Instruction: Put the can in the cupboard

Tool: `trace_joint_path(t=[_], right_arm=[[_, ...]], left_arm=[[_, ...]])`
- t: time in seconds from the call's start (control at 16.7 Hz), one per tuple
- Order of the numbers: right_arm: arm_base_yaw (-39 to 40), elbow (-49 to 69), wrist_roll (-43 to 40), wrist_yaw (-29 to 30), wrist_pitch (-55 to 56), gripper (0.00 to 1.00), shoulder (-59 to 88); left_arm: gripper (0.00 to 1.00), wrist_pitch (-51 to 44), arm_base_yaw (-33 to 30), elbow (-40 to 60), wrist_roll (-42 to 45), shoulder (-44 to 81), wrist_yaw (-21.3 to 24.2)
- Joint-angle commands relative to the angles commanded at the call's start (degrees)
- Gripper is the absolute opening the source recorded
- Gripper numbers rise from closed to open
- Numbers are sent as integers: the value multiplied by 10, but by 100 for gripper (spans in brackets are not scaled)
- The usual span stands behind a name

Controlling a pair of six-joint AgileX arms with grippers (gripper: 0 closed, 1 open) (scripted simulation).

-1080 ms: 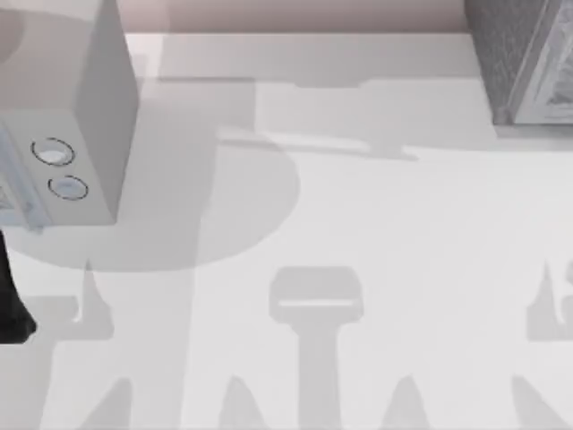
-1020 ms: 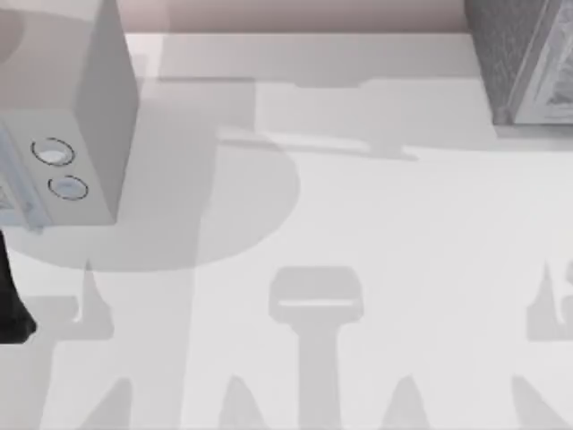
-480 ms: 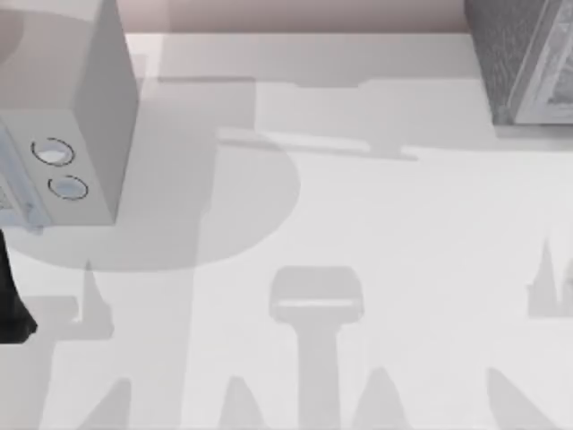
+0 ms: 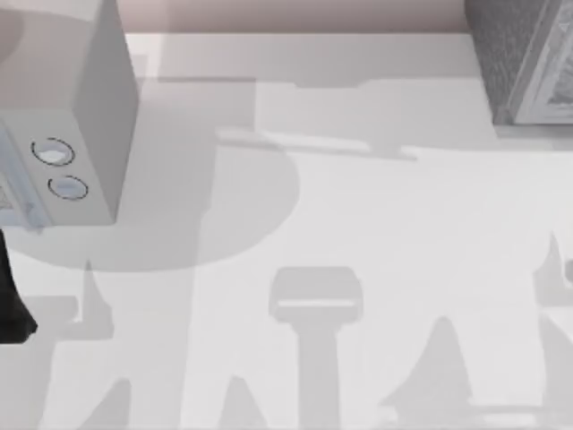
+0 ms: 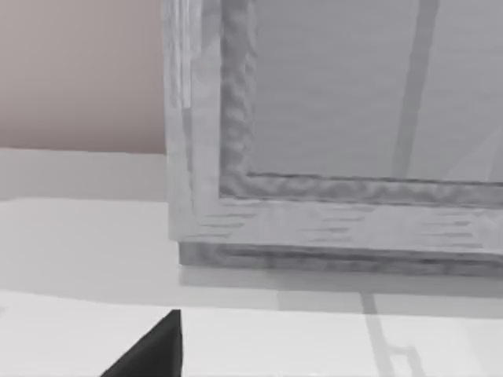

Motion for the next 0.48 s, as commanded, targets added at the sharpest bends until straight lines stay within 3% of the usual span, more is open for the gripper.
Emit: trace_joint_path(t=[0.48], right_arm=[[-69,-5,-14,-56,273,100,350]], left_arm=[[100,0,0,0,0,0,0]])
